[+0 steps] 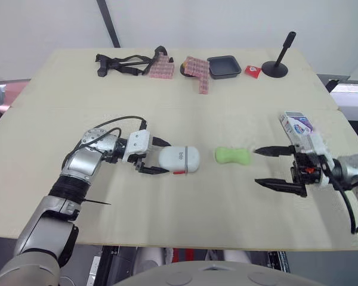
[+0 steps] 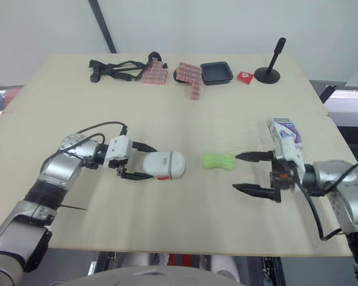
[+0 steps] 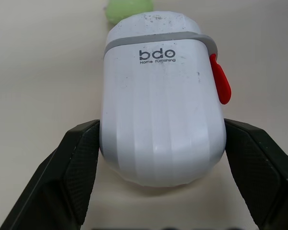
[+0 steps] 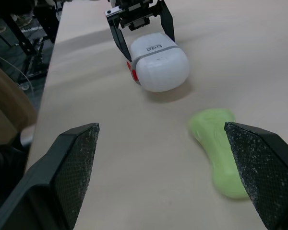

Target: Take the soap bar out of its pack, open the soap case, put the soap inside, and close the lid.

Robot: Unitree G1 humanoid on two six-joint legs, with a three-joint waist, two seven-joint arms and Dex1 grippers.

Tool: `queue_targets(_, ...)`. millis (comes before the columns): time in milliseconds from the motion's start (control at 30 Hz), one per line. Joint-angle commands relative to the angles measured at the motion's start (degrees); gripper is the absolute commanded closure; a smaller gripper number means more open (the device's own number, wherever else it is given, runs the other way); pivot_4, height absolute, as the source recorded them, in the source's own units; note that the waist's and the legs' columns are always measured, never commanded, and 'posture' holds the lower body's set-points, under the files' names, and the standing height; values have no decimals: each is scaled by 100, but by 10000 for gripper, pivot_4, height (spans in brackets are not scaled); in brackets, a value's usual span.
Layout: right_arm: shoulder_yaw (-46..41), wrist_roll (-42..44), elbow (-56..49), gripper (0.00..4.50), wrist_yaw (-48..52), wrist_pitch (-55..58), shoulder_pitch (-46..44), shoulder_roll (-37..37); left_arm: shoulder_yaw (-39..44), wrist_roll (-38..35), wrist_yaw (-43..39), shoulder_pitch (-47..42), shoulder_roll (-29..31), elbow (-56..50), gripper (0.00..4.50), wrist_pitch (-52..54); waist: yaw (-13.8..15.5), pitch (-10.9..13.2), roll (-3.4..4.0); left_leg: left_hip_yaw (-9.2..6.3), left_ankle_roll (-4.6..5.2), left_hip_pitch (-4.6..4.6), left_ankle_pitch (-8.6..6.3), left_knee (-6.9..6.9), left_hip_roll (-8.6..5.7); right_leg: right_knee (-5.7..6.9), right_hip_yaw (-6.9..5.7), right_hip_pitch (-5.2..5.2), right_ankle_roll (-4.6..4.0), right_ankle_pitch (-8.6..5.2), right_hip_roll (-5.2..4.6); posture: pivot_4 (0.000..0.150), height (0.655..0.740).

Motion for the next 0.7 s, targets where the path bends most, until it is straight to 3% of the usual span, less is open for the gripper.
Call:
queue_targets(33,49,659,-526,0,-608,1469,-231,-259,298,-294,118,110,71,-508,10535,-91,23,0,0,0,0,-1,0,0,0,-1,0,-1,0,0,0,1500,7400)
queue_targets(200,9,1356,-804,0,-1309,2902,-586,-301,384,-382,274,240,62,-831,10535,-158,64,0,0,2,-29,-1,16,0,1,-4,2,-2,1,0,3,1500,7400)
queue_targets(300,-84,2411,-517,0,-2776,4415,-1523,312,475,-452,549,609,-58,-1427,10535,-530,10,0,-1,13,-33,-4,18,-2,1,-5,13,-2,2,1,4,1500,7400)
queue_targets(400,-229,3356,-192,0,-3886,5216,-2101,836,513,-426,801,827,-152,-1782,10535,-752,30,-1,-3,32,-44,-2,24,-15,3,-1,31,0,2,1,8,1500,7400)
queue_targets(533,-221,4340,155,0,-5050,5648,-2470,1248,472,-271,1149,1039,-226,-2060,10535,-986,119,-2,-1,38,-56,13,28,-18,23,-6,27,-2,2,1,29,1500,7400)
queue_targets(700,-44,5169,306,0,-5881,5697,-2529,1202,445,-107,1418,1076,-181,-2044,10535,-1147,226,-2,-1,53,-68,14,29,-18,27,-7,34,-2,5,3,39,1500,7400)
